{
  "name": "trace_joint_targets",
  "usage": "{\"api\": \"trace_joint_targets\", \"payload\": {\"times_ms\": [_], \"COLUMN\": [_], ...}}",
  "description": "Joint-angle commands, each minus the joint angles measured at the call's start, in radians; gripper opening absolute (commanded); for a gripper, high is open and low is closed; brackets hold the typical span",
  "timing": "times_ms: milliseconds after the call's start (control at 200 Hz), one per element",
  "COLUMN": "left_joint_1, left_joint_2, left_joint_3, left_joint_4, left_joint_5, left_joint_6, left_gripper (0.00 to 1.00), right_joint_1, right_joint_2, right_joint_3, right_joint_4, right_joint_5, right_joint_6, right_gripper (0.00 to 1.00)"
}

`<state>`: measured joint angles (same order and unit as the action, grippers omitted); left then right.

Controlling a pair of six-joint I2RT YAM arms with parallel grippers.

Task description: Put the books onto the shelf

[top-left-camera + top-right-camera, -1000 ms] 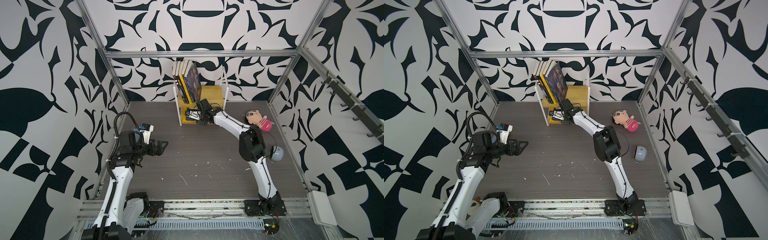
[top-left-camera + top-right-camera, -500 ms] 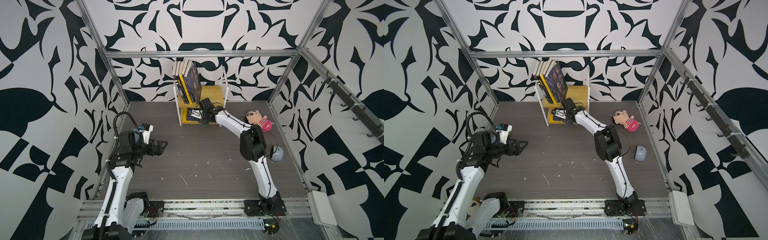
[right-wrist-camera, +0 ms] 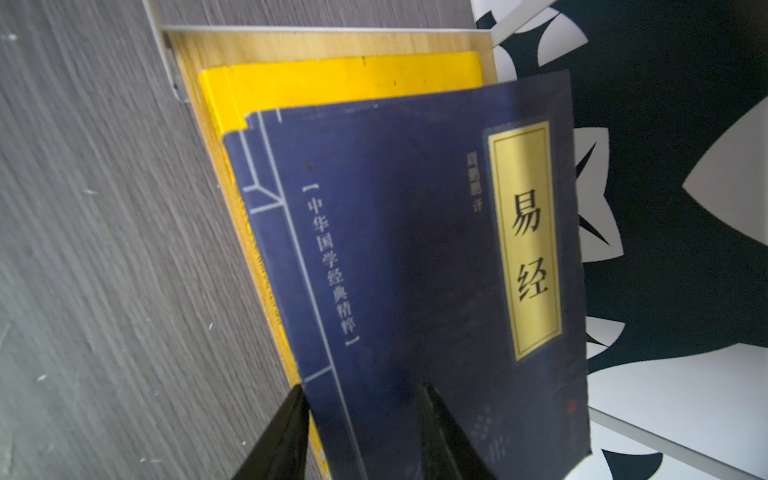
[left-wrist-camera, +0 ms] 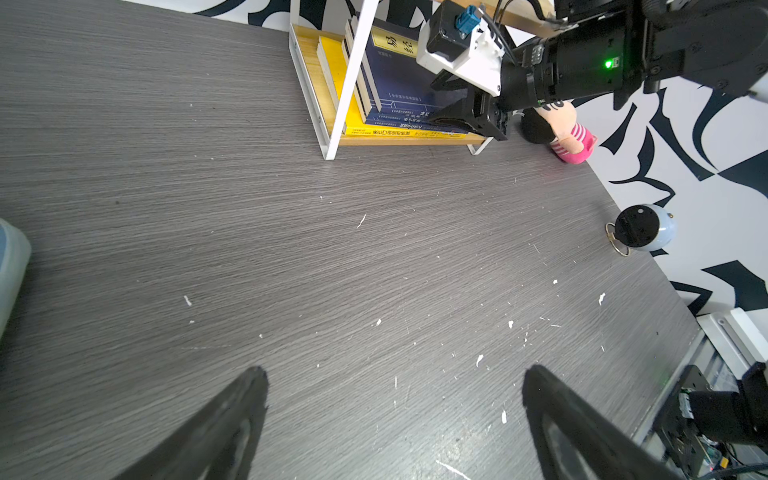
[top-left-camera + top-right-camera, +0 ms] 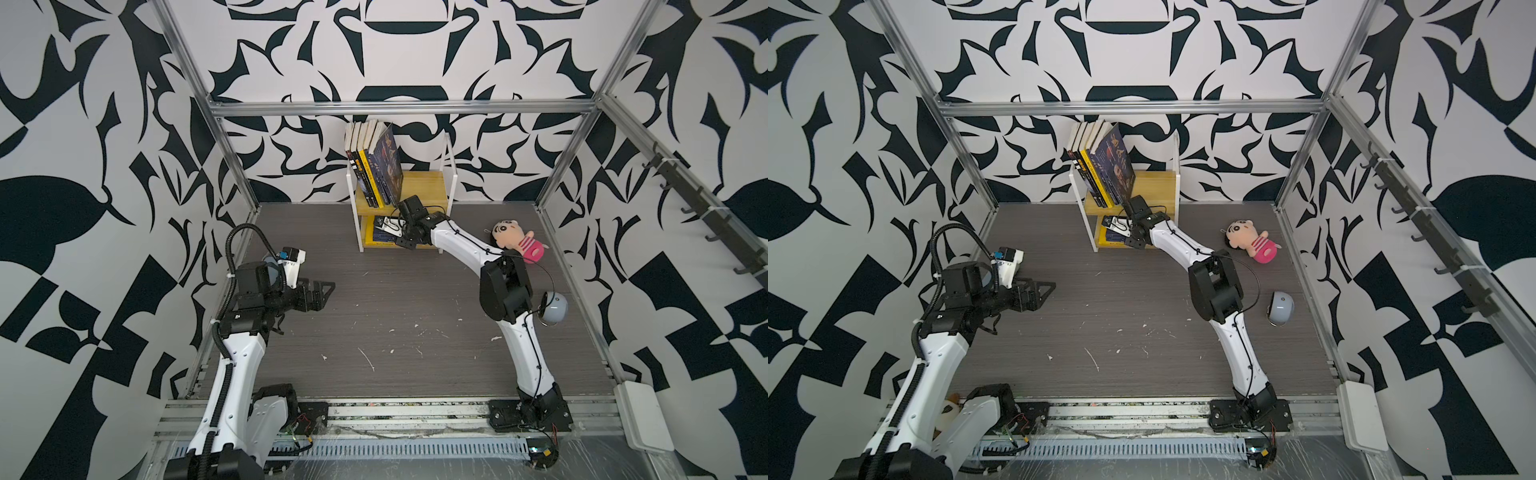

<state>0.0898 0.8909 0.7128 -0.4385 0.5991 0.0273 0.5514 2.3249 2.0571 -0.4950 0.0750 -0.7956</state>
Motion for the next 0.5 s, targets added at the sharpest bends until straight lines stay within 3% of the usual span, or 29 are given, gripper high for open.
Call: {"api": "trace_joint_targets", "payload": {"times_ms": [0,240,495], "left_joint_1": [0.006,0.009,-0.01], "left_joint_2": [-0.006,-0.003,0.021], "left_joint_3": [-0.009,-0.01,0.028], "left_joint_4": [-0.003,0.001,-0.012], "left_joint_5": [0.019,0.018,-0.036], "left_joint_6": [0.011,0.015,0.058], "left_gripper": [1.0,0.99,0.99], "right_joint_1": [0.001,0.002,0.02], "right_joint_2": [-0.009,-0.001,-0.111], "right_joint_3": [0.061,0.073,0.016], "right_joint_4": [0.075,0.092,0.014], "right_joint_5": [0.0,-0.007,-0.074], "right_joint_6": [0.035,0.054,0.082], "right_gripper": [0.42,0.36,0.53]}}
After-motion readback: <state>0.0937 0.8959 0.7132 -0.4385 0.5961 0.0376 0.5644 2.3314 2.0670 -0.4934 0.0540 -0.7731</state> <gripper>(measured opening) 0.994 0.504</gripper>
